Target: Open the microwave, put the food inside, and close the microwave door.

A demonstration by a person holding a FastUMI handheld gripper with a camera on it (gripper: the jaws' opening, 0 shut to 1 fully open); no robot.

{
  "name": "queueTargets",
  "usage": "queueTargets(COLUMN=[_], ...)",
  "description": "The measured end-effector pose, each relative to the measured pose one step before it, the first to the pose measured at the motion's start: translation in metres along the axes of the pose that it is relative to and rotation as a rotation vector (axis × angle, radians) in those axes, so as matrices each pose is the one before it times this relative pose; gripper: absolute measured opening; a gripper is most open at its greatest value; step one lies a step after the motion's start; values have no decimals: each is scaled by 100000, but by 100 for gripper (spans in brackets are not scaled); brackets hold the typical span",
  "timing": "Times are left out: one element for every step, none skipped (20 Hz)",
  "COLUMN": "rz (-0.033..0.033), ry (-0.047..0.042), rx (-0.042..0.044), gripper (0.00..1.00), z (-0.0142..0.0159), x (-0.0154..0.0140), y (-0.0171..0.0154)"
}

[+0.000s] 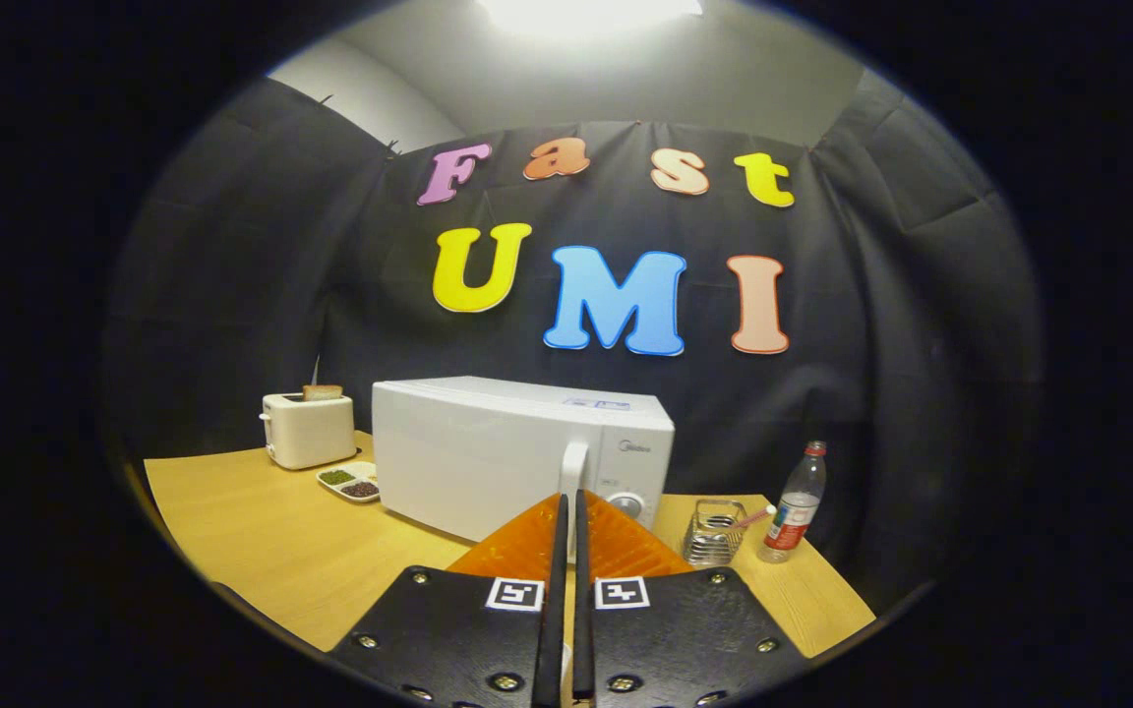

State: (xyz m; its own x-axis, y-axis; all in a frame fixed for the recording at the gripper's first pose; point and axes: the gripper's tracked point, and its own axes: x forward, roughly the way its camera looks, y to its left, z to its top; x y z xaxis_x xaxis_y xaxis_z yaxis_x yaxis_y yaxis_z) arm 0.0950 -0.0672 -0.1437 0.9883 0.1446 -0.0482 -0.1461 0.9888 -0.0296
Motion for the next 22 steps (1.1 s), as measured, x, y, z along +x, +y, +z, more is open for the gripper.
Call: queueTargets(rz=[-1370,-1926,-1975,-2867,-1425,-575,-820,-1754,-981,604,1678,-559,-1733,-425,1170,2611,1521,224,-697,-187,-1133,-1765], ry=[498,-45,-183,996,1308,528,193,1417,1691,274,-767,-719,-765,-1836,-923,795,1181,1825,1033,-377,-316,370], rx=[2487,2106,1400,1087,2028,2930,2353,2163,2830,2951,62,-3108,-2894,-294,1475,2559,1894,-1311,-2215,-1418,-748,-746], gripper=[5,5,5,4,5,5,5,5,5,5,5,5,5,5,5,5,5,5,5,5,5,5], z=[-855,-671,-755,-1002,-1180,-502,-530,-161,112,805,1144,1333,1164,1553,1458,649,141,-200,-197,245,196,133], x=[-369,-288,94,193,48,-90,-559,-380,-706,-1224,-1307,-619,-841,-669,-323,-9,243,153,161,16,89,168], y=[-2032,-2112,-2221,-2092,-1532,-783,-580,-43,727,1759,2309,1801,1278,1583,1976,1928,1426,860,405,606,494,311])
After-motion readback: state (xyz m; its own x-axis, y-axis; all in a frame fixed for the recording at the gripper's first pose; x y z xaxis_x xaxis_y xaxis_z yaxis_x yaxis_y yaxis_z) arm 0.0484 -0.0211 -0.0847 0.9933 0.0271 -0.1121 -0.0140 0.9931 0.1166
